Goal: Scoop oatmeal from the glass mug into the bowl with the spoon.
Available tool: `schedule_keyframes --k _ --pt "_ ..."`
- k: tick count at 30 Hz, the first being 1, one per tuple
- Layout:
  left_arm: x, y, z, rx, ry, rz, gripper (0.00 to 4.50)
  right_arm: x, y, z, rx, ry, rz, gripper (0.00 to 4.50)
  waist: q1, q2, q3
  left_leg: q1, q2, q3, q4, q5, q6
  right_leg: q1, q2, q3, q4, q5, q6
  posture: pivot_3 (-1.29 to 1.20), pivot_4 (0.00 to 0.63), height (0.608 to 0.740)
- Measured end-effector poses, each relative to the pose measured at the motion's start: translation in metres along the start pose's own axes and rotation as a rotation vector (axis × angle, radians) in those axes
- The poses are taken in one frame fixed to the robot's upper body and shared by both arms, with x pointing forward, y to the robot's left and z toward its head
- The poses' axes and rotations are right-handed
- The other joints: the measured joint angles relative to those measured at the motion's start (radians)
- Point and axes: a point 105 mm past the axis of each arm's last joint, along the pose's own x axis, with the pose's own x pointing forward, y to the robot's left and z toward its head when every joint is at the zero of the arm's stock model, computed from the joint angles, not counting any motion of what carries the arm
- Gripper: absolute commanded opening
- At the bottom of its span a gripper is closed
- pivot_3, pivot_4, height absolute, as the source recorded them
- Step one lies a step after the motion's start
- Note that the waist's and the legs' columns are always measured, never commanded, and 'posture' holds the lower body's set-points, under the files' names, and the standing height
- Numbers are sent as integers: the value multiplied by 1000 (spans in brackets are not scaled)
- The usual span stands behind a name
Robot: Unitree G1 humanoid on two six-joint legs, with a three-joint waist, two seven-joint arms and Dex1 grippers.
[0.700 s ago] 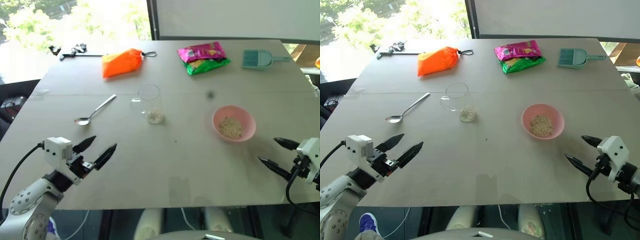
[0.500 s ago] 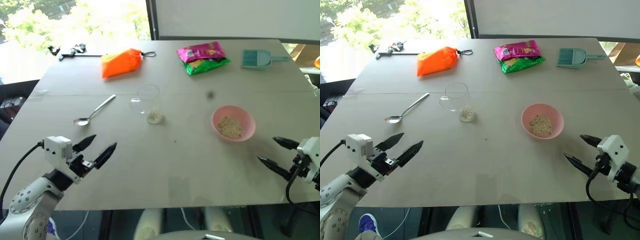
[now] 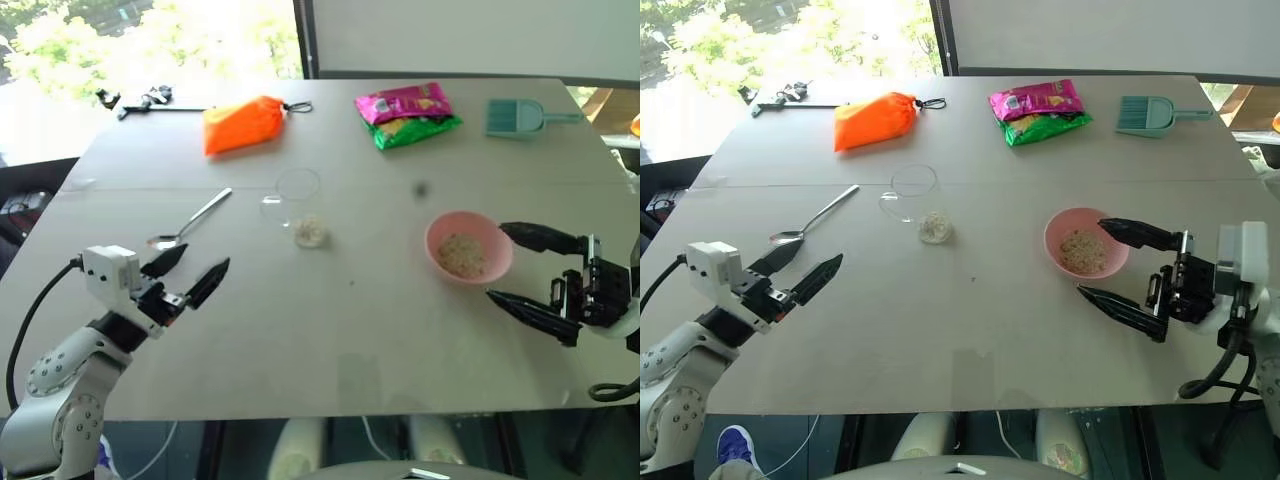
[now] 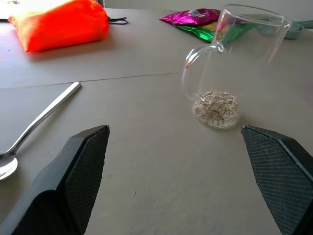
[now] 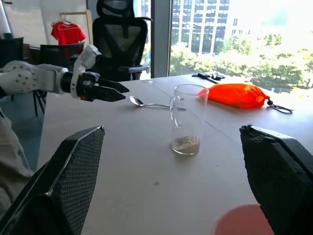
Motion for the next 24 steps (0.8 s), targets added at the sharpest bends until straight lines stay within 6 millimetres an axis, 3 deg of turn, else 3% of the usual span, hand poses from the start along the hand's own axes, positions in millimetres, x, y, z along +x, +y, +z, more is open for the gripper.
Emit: schedule_keyframes --k 14,17,24 --pt "3 21 10 12 -19 45 4461 -48 4 -15 88 53 -3 4500 12 0 0 0 0 0 0 0 1 0 0 -1 -1 0 0 0 150 740" --pt "4 23 10 11 -15 52 4461 -49 4 -14 86 52 4 4500 11 0 0 1 0 0 0 0 1 0 0 -1 0 0 0 0 150 740" --pt "10 59 20 60 131 139 4461 -47 6 -12 72 14 15 4500 11 0 0 0 0 -1 0 0 1 0 0 -1 0 0 0 0 150 740"
